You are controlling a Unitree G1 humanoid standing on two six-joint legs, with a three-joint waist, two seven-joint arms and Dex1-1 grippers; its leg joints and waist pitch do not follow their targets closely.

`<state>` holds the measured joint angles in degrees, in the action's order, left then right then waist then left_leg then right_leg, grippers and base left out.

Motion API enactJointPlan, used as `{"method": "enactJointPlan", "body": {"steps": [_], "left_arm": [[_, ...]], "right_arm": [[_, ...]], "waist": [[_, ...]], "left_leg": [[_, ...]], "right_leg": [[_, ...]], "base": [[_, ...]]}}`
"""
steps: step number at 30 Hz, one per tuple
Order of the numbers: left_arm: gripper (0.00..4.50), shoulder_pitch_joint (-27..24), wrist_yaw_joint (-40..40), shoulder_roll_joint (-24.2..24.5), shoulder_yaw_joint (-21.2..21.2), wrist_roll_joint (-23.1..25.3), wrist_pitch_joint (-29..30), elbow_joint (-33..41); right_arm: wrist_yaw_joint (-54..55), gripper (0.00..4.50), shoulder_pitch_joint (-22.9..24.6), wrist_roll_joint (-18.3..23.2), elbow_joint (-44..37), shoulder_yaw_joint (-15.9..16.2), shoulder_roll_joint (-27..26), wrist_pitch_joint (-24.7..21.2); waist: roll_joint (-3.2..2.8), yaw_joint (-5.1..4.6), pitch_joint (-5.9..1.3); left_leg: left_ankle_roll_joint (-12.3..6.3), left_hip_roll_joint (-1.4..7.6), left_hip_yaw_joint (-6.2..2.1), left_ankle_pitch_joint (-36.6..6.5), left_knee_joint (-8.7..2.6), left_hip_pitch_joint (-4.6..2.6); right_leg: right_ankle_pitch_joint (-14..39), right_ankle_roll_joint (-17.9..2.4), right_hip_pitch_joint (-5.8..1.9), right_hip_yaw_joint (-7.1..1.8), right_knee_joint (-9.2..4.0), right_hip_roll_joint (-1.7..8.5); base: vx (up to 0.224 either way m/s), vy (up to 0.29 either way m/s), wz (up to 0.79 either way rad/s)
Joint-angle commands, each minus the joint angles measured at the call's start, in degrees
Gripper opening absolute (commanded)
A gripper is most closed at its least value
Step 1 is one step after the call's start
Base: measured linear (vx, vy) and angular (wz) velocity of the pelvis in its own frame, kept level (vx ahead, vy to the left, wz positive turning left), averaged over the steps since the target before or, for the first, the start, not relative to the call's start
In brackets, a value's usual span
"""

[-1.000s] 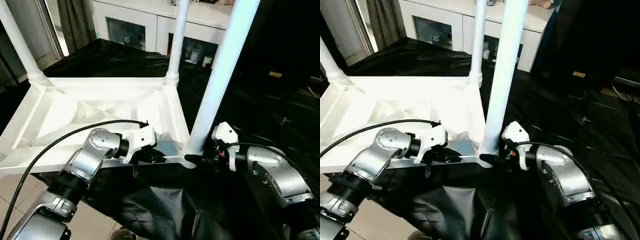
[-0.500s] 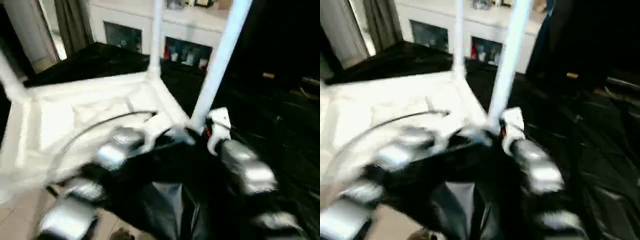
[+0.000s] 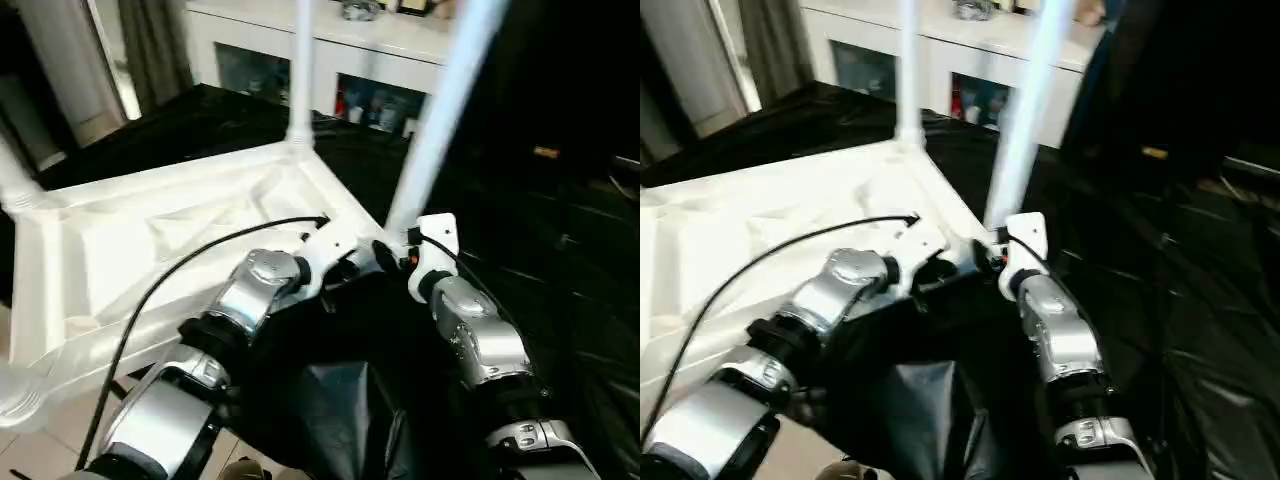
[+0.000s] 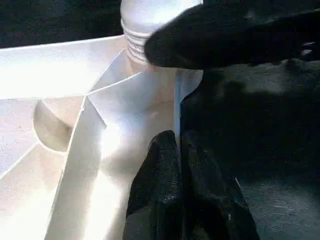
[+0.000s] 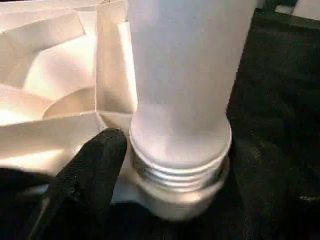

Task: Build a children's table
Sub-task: Rotate leg to tighten

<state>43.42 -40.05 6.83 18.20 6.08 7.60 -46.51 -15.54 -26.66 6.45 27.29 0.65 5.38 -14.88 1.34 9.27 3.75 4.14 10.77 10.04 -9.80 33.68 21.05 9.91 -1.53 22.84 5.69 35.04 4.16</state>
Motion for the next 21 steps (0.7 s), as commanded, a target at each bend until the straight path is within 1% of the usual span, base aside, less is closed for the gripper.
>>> {"method": "enactJointPlan", "body": {"steps": [1,2,3,4,6,7,8,9,10,11,12,13,14,15,16,17,19,21], "left_arm": [[0.00,1.2,-1.6,0.1,-0.3,-0.6,-2.9,0.8],[0.00,0.6,-3.4,0.8,-0.1,-0.8,-3.0,1.6],[0.00,0.4,-4.2,1.1,0.0,-1.0,-3.0,2.0],[0.00,0.0,-5.6,1.6,0.2,-1.2,-3.0,2.6],[0.00,-1.8,-11.3,3.8,1.3,-1.8,-3.4,5.3],[0.00,-1.8,-11.3,3.8,1.3,-1.8,-3.4,5.3],[0.00,-2.8,-13.9,4.8,1.5,-2.5,-3.9,6.7],[0.00,-3.8,-16.2,5.8,1.8,-3.2,-4.2,8.3],[0.00,-5.2,-19.3,7.3,2.2,-4.2,-4.5,10.5],[0.00,-6.4,-21.7,9.0,2.7,-4.6,-4.0,12.5],[0.00,-7.1,-23.1,10.1,3.0,-4.8,-3.7,13.8],[0.00,-7.8,-24.6,11.1,3.3,-5.1,-3.4,15.1],[0.00,-8.0,-24.9,11.3,3.4,-5.2,-3.3,15.4],[0.00,-9.0,-27.0,12.5,3.5,-5.9,-3.2,17.4],[0.00,-9.0,-27.0,12.5,3.5,-5.9,-3.2,17.4],[0.00,-9.6,-28.3,13.2,3.5,-6.4,-2.9,18.8],[0.00,-10.6,-29.8,14.1,3.4,-7.0,-2.5,20.8],[0.00,-11.1,-30.2,14.5,3.2,-7.2,-2.2,21.6]], "right_arm": [[-4.2,3.87,0.1,0.6,-1.1,2.3,0.4,0.2],[-7.0,3.87,0.4,1.1,-2.2,2.9,1.6,0.0],[-8.1,3.87,0.6,1.2,-2.6,3.1,2.1,0.0],[-9.8,3.87,0.8,1.4,-3.4,3.6,2.9,0.0],[-14.5,3.87,1.7,0.6,-5.2,5.4,6.4,1.3],[-14.5,3.87,1.7,0.6,-5.2,5.4,6.4,1.3],[-16.5,3.87,2.2,0.3,-5.9,5.9,7.8,1.8],[-18.6,3.87,2.7,0.7,-7.1,6.1,9.1,1.7],[-21.8,3.87,3.6,1.3,-8.7,6.3,11.0,1.5],[-25.1,3.87,4.6,1.6,-10.5,6.9,13.2,1.5],[-27.2,3.87,5.2,1.8,-11.6,7.4,14.5,1.6],[-29.2,3.87,6.0,1.7,-12.6,8.1,15.9,1.8],[-29.6,3.87,6.2,1.6,-12.8,8.3,16.2,1.9],[-32.4,3.87,7.4,2.0,-14.6,9.1,18.1,1.9],[-32.4,3.87,7.4,2.0,-14.6,9.1,18.1,1.9],[-34.0,3.87,8.2,2.5,-15.8,9.4,19.0,1.7],[-36.6,3.87,9.2,3.8,-17.6,9.7,20.5,1.0],[-37.8,3.87,9.7,4.3,-18.4,9.8,21.3,0.7]], "waist": [[0.13,0.08,-4.16],[0.13,0.15,-4.22],[-0.09,0.14,-4.32],[-0.03,0.19,-4.36],[-0.13,0.26,-4.57],[-0.11,0.14,-4.50],[-0.13,0.26,-4.58],[-0.20,0.13,-4.52],[-0.21,0.31,-4.53],[-0.09,0.43,-4.55],[-0.12,0.52,-4.45],[-0.27,0.57,-4.41],[-0.24,0.69,-4.34],[-0.35,0.76,-4.23],[-0.30,0.81,-4.21],[-0.30,0.78,-4.13],[-0.25,0.79,-3.99],[-0.29,0.74,-3.95]], "left_leg": [[-0.74,2.71,-1.36,-13.3,-4.27,-0.51],[-0.92,2.74,-1.32,-12.6,-4.21,-0.53],[-1.14,2.78,-1.30,-11.9,-4.15,-0.50],[-1.20,2.84,-1.32,-11.6,-4.14,-0.49],[-1.57,3.01,-1.35,-9.8,-3.98,-0.25],[-1.76,2.92,-1.22,-9.7,-3.95,-0.21],[-1.74,2.99,-1.22,-9.7,-3.86,-0.52],[-1.90,2.97,-1.17,-9.7,-3.90,-0.30],[-1.90,3.05,-1.21,-10.0,-3.90,-0.45],[-2.38,3.17,-1.15,-9.9,-3.82,-0.42],[-2.52,3.28,-1.17,-9.9,-3.87,-0.36],[-2.65,3.30,-1.05,-10.6,-3.86,-0.64],[-2.64,3.22,-0.98,-11.1,-3.89,-0.67],[-2.46,3.21,-1.05,-11.9,-3.96,-0.65],[-2.37,3.28,-1.07,-12.2,-4.01,-0.64],[-2.17,3.27,-1.12,-12.8,-4.08,-0.60],[-1.98,3.32,-1.08,-14.1,-4.16,-0.85],[-1.71,3.26,-1.15,-14.7,-4.23,-0.78]], "right_leg": [[19.0,-5.5,-2.82,-3.58,-5.30,5.81],[17.7,-6.0,-2.90,-3.58,-5.14,5.76],[16.2,-6.7,-2.84,-3.62,-4.84,5.78],[15.4,-6.9,-2.96,-3.58,-4.79,5.77],[10.6,-8.3,-3.22,-3.58,-4.03,5.81],[10.1,-8.6,-3.15,-3.60,-4.04,5.70],[9.4,-9.4,-3.15,-3.56,-3.96,5.68],[9.2,-9.9,-3.19,-3.58,-3.87,5.70],[9.4,-9.9,-3.20,-3.54,-3.88,5.75],[8.2,-10.1,-3.29,-3.69,-3.69,5.77],[7.9,-10.1,-3.33,-3.72,-3.64,5.79],[8.2,-10.4,-3.03,-3.73,-3.70,5.67],[9.1,-10.5,-3.06,-3.73,-3.81,5.58],[10.5,-10.3,-3.03,-3.69,-3.91,5.64],[11.3,-10.1,-3.11,-3.70,-4.07,5.70],[12.4,-10.0,-3.10,-3.69,-4.13,5.74],[15.0,-9.4,-2.87,-3.75,-4.53,5.75],[17.0,-9.0,-2.93,-3.67,-4.74,5.75]], "base": [[0.000,0.000,0.00],[0.000,0.000,0.00],[0.000,0.000,0.00],[0.000,0.000,0.00],[0.000,0.000,0.00],[0.000,0.000,0.00],[0.000,0.000,0.00],[0.000,0.000,0.00],[0.000,0.000,0.00],[0.000,0.000,0.00],[0.000,0.000,0.00],[0.000,0.000,0.00],[0.000,0.000,0.00],[0.000,0.000,0.00],[0.000,0.000,0.00],[0.000,0.000,0.00],[0.000,0.000,0.00],[0.000,0.000,0.00]]}}
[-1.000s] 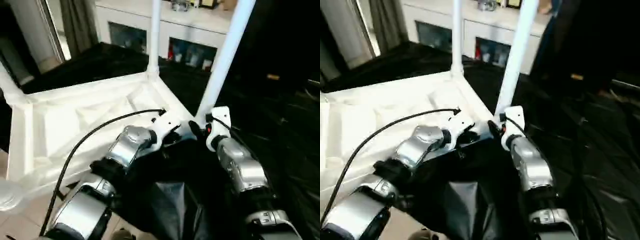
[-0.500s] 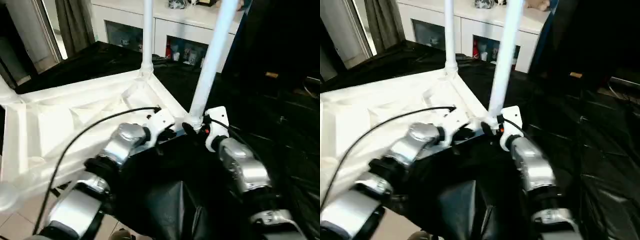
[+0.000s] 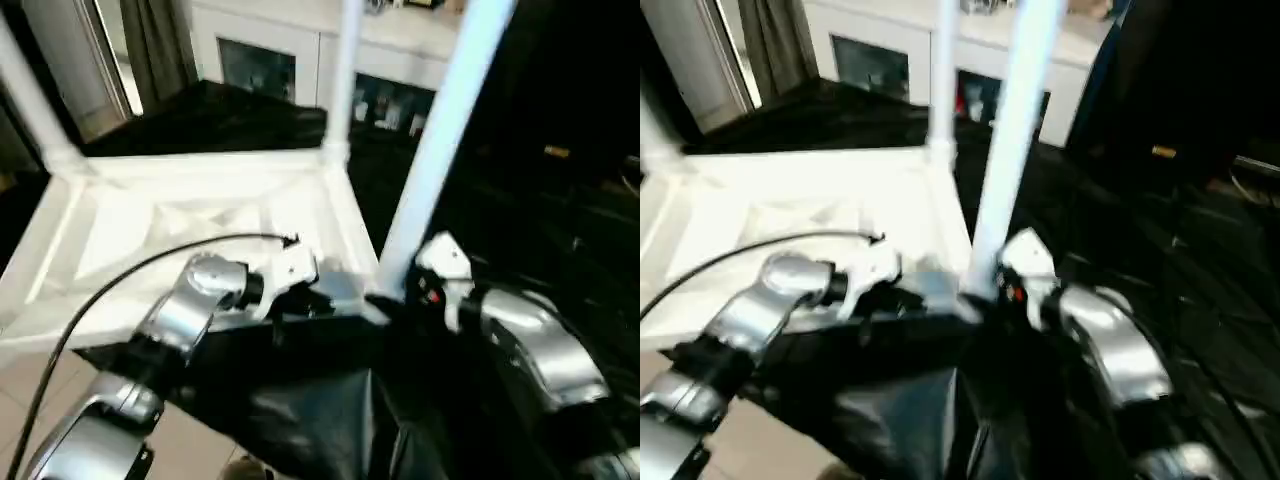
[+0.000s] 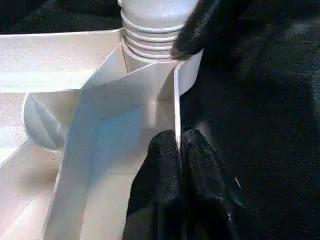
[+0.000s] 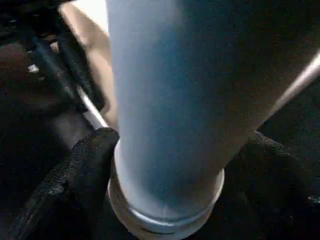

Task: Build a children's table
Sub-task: Rotate leg to tighten

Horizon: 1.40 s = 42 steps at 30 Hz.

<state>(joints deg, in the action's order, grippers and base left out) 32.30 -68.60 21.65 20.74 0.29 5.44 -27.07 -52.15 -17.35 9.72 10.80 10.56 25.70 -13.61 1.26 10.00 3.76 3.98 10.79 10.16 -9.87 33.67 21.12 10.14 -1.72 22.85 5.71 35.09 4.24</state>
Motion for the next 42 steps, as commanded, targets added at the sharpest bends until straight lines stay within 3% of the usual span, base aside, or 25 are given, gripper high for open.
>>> {"method": "enactJointPlan", "body": {"steps": [1,5,7,16,17,23,26,29,33,35,36,38,41,42], "left_arm": [[0.00,-0.6,-2.1,0.3,0.6,-1.6,0.4,3.4],[0.00,-1.4,-3.0,1.3,0.5,-2.2,1.4,5.4],[0.00,-1.5,-3.1,1.4,0.5,-2.1,1.7,5.7],[0.00,-2.0,-3.2,1.6,0.3,-2.1,3.3,7.2],[0.00,-2.1,-3.3,1.6,0.3,-2.1,3.3,7.3],[0.00,-2.6,-2.7,1.5,0.0,-2.1,4.2,7.7],[0.00,-0.1,7.3,-2.0,-2.1,0.8,5.7,2.1],[0.00,2.4,13.7,-4.4,-3.2,2.3,5.9,-2.1],[0.00,7.0,24.0,-8.6,-4.8,3.8,6.6,-8.9],[0.00,9.5,29.4,-11.3,-6.0,3.9,6.5,-12.6],[0.00,10.3,30.5,-12.3,-6.2,3.9,6.2,-13.8],[0.00,12.6,32.3,-14.7,-5.7,4.8,4.3,-17.4],[0.00,13.0,32.1,-15.1,-5.5,4.9,3.8,-18.0],[0.00,13.1,31.9,-15.2,-5.4,4.8,3.7,-18.1]], "right_arm": [[-2.8,3.87,0.9,1.6,-2.9,-0.1,1.8,-1.0],[-4.7,3.87,1.5,2.6,-4.1,-0.4,2.5,-2.0],[-5.0,3.58,1.5,2.9,-4.2,-0.3,2.4,-2.3],[-5.8,3.03,1.8,3.7,-5.4,0.6,2.0,-3.8],[-5.8,2.79,1.7,3.7,-5.3,0.6,1.9,-3.9],[-3.6,2.59,2.0,3.6,-4.6,0.4,0.1,-5.2],[7.6,2.56,0.3,0.6,1.3,-1.9,-4.3,-6.4],[15.8,2.56,-1.2,-0.3,4.8,-4.5,-8.0,-7.4],[29.3,2.55,-3.9,-1.5,10.0,-8.0,-14.5,-8.3],[34.7,2.55,-5.1,-3.1,12.0,-8.0,-17.4,-8.1],[36.5,2.55,-5.6,-3.9,12.8,-7.8,-18.4,-7.7],[38.7,2.55,-6.8,-4.1,14.2,-7.2,-22.0,-6.8],[38.7,2.55,-6.9,-3.9,14.4,-7.1,-22.7,-6.1],[39.0,3.10,-7.1,-3.9,14.5,-7.2,-22.8,-5.7]], "waist": [[-0.27,0.05,-3.96],[-0.13,-0.07,-3.88],[0.02,-0.09,-3.92],[0.06,-0.08,-3.95],[0.06,-0.08,-3.97],[0.15,-0.21,-3.87],[0.12,-0.70,-3.55],[0.06,-0.85,-3.48],[0.03,-1.13,-3.66],[-0.15,-1.07,-3.72],[0.03,-0.97,-3.80],[-0.13,-0.81,-3.85],[-0.20,-0.63,-3.94],[-0.19,-0.60,-4.03]], "left_leg": [[-1.53,3.31,-1.30,-14.8,-4.22,-0.90],[-1.67,3.19,-1.34,-14.7,-4.25,-0.78],[-1.65,3.13,-1.32,-14.2,-4.19,-0.78],[-2.26,3.10,-1.25,-12.3,-4.04,-0.67],[-2.27,3.11,-1.25,-12.3,-4.03,-0.69],[-1.99,3.06,-1.25,-12.8,-4.13,-0.69],[-0.89,2.88,-1.30,-14.9,-4.28,-0.80],[0.16,2.60,-1.51,-16.4,-4.31,-1.14],[1.14,2.60,-1.70,-17.3,-4.39,-1.26],[1.08,2.46,-1.47,-17.4,-4.17,-1.65],[0.98,2.58,-1.64,-17.4,-4.30,-1.51],[1.10,2.68,-1.70,-17.4,-4.42,-1.52],[0.93,2.79,-1.71,-17.1,-4.58,-1.27],[0.87,2.80,-1.67,-16.6,-4.61,-1.17]], "right_leg": [[16.9,-8.7,-2.92,-3.73,-4.76,5.69],[18.5,-8.1,-2.83,-3.68,-4.95,5.60],[18.4,-8.1,-2.82,-3.65,-4.92,5.56],[15.7,-8.8,-2.84,-3.64,-4.58,5.49],[15.7,-8.8,-2.83,-3.65,-4.58,5.46],[17.1,-8.4,-2.78,-3.61,-4.72,5.46],[21.0,-7.9,-2.53,-3.48,-5.30,5.50],[27.7,-5.2,-2.39,-3.22,-6.24,5.67],[28.0,-4.4,-2.19,-3.14,-6.41,5.80],[28.0,-4.5,-1.74,-3.27,-6.69,5.82],[27.8,-4.2,-2.12,-3.15,-6.63,5.87],[27.0,-4.0,-2.00,-3.25,-6.55,5.94],[24.5,-4.0,-2.17,-3.43,-6.30,5.98],[23.1,-4.3,-2.29,-3.48,-6.03,5.95]], "base": [[0.000,0.000,0.00],[0.000,0.000,0.00],[0.000,0.000,0.00],[0.000,0.000,0.00],[0.000,0.000,0.00],[0.000,0.000,0.00],[0.000,0.000,0.00],[0.000,0.000,0.00],[0.000,0.000,0.00],[0.000,0.000,0.00],[0.000,0.000,0.00],[0.000,0.000,0.00],[0.000,0.000,0.00],[0.000,0.000,0.00]]}}
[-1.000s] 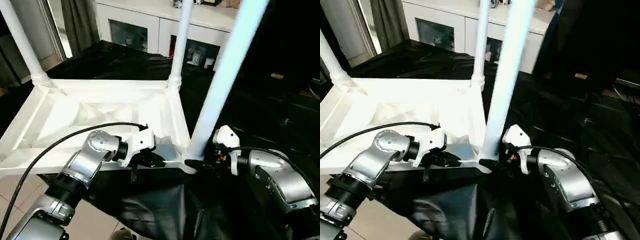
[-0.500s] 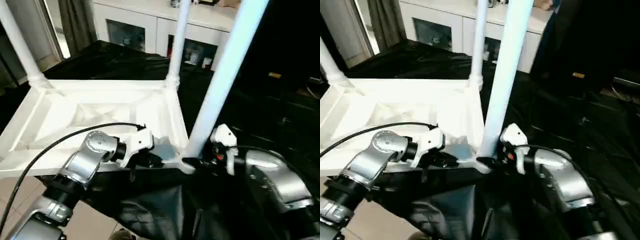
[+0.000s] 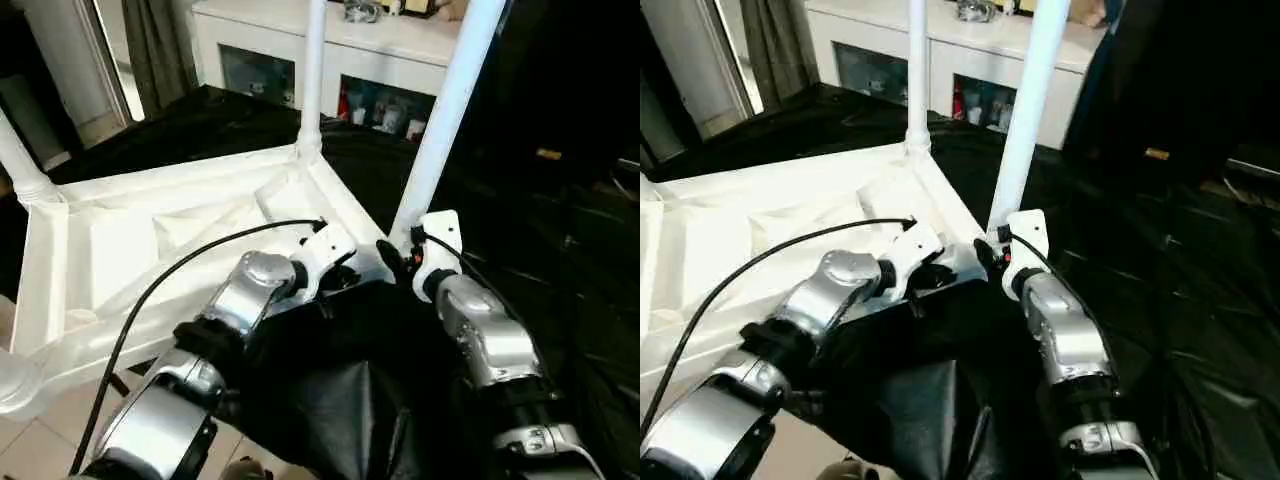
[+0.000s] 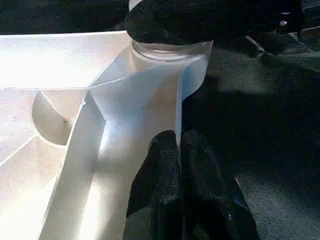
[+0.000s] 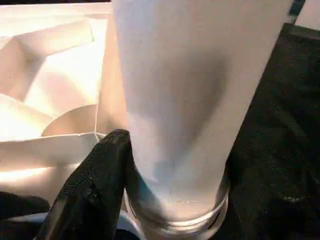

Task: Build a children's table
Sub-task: Rotate leg to tighten

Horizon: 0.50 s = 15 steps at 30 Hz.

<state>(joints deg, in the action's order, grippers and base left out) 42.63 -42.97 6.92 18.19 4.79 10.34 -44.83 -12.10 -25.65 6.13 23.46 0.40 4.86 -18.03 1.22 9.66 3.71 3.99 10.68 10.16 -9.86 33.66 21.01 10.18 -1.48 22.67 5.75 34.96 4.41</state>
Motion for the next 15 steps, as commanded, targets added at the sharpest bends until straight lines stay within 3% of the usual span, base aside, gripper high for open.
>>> {"method": "enactJointPlan", "body": {"steps": [1,7,12,15], "left_arm": [[0.00,2.9,6.0,-0.4,-2.5,0.5,-1.8,-0.8],[0.00,2.9,4.4,0.0,-1.7,0.7,-3.6,-2.2],[0.00,0.9,-1.8,1.8,-1.0,0.0,-5.3,0.4],[0.00,-0.5,-6.3,3.0,-0.2,-1.2,-6.8,2.3]], "right_arm": [[-0.7,3.24,1.0,-0.3,2.1,2.7,-2.2,-1.0],[-1.7,3.50,0.2,-0.9,3.0,2.3,-1.3,1.5],[-12.4,3.50,1.0,0.6,-1.0,4.1,3.8,2.9],[-18.4,3.50,1.6,1.5,-3.5,4.8,7.4,3.2]], "waist": [[-0.16,-0.21,-4.02],[-0.09,-0.56,-4.31],[-0.07,-0.63,-4.40],[0.00,-0.60,-4.44]], "left_leg": [[0.84,2.94,-1.66,-16.3,-4.59,-1.01],[0.50,2.86,-1.67,-14.1,-4.54,-0.37],[-1.53,2.87,-1.31,-10.4,-4.03,-0.21],[-2.14,2.88,-1.22,-9.3,-3.91,-0.26]], "right_leg": [[22.3,-4.8,-2.14,-3.55,-5.79,5.81],[18.7,-5.6,-2.68,-3.53,-5.12,5.71],[10.1,-8.4,-2.99,-3.63,-4.18,5.48],[8.4,-9.2,-3.06,-3.62,-3.98,5.40]], "base": [[0.000,0.000,0.00],[0.000,0.000,0.00],[0.000,0.000,0.00],[0.000,0.000,0.00]]}}
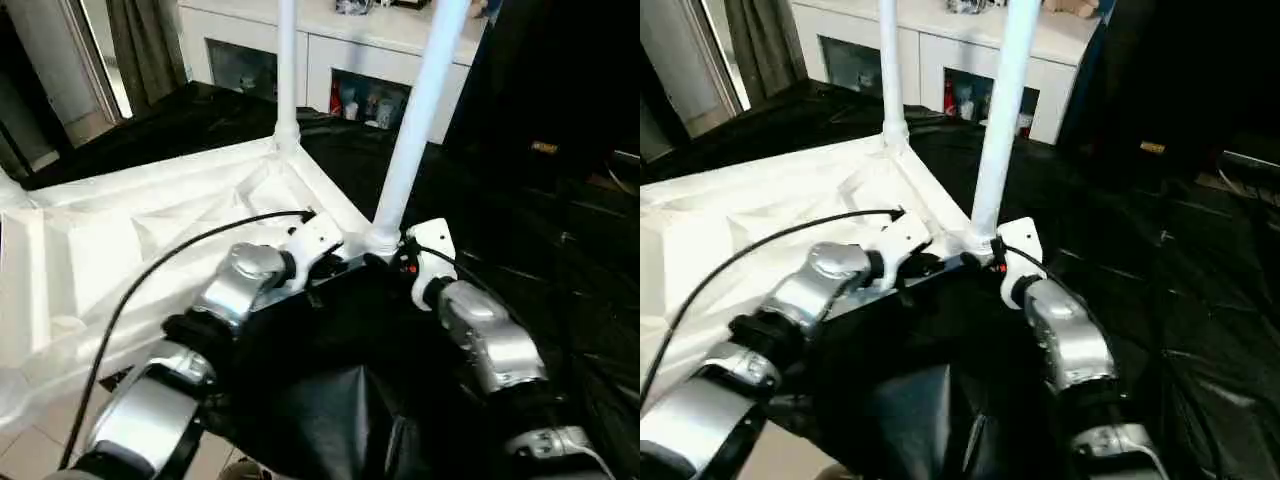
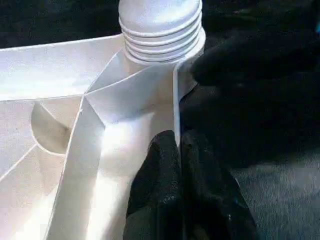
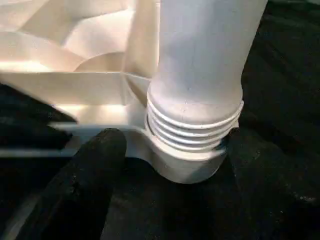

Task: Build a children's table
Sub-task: Rotate leg to tighten

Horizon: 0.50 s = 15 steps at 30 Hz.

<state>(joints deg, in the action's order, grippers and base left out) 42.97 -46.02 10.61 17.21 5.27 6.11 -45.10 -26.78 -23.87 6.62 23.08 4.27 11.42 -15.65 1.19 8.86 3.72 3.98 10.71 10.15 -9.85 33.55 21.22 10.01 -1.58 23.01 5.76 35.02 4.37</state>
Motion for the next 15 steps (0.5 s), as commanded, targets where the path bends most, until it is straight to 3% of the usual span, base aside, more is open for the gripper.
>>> {"method": "enactJointPlan", "body": {"steps": [1,5,10,14,15], "left_arm": [[0.00,-1.7,-5.9,0.0,1.1,-2.6,-3.4,4.0],[0.00,-3.7,-11.8,1.9,2.2,-3.9,-5.3,7.7],[0.00,-6.1,-18.9,4.8,2.5,-5.9,-4.8,12.3],[0.00,-7.9,-22.4,6.6,2.0,-7.7,-3.7,16.1],[0.00,-8.0,-22.4,6.6,1.9,-7.7,-3.7,16.1]], "right_arm": [[-6.2,3.50,0.1,1.6,-4.1,1.0,2.4,1.0],[-11.8,3.50,0.8,2.4,-6.1,1.4,6.3,1.1],[-19.4,3.50,2.6,3.4,-9.3,2.6,11.3,0.9],[-24.4,3.50,4.3,3.8,-11.7,4.0,14.2,0.8],[-24.6,3.50,4.4,3.8,-11.7,4.1,14.3,0.8]], "waist": [[0.16,0.15,-4.39],[0.22,0.42,-4.22],[0.06,0.99,-3.81],[0.06,1.05,-3.70],[0.19,1.04,-3.72]], "left_leg": [[-2.42,2.93,-1.18,-9.3,-3.77,-0.48],[-3.31,3.00,-1.05,-9.3,-3.67,-0.59],[-2.43,3.33,-1.07,-12.9,-4.01,-1.06],[-2.15,3.29,-1.11,-14.5,-4.08,-1.04],[-2.12,3.24,-1.21,-13.9,-4.17,-0.73]], "right_leg": [[8.0,-9.5,-3.41,-3.63,-3.93,5.43],[8.4,-10.4,-3.31,-3.67,-3.90,5.49],[15.7,-9.0,-2.84,-3.76,-4.72,5.71],[18.4,-8.4,-2.72,-3.78,-5.02,5.69],[18.7,-8.1,-3.01,-3.71,-4.93,5.67]], "base": [[0.000,0.000,0.00],[0.000,0.000,0.00],[0.000,0.000,0.00],[0.000,0.000,0.00],[0.000,0.000,0.00]]}}
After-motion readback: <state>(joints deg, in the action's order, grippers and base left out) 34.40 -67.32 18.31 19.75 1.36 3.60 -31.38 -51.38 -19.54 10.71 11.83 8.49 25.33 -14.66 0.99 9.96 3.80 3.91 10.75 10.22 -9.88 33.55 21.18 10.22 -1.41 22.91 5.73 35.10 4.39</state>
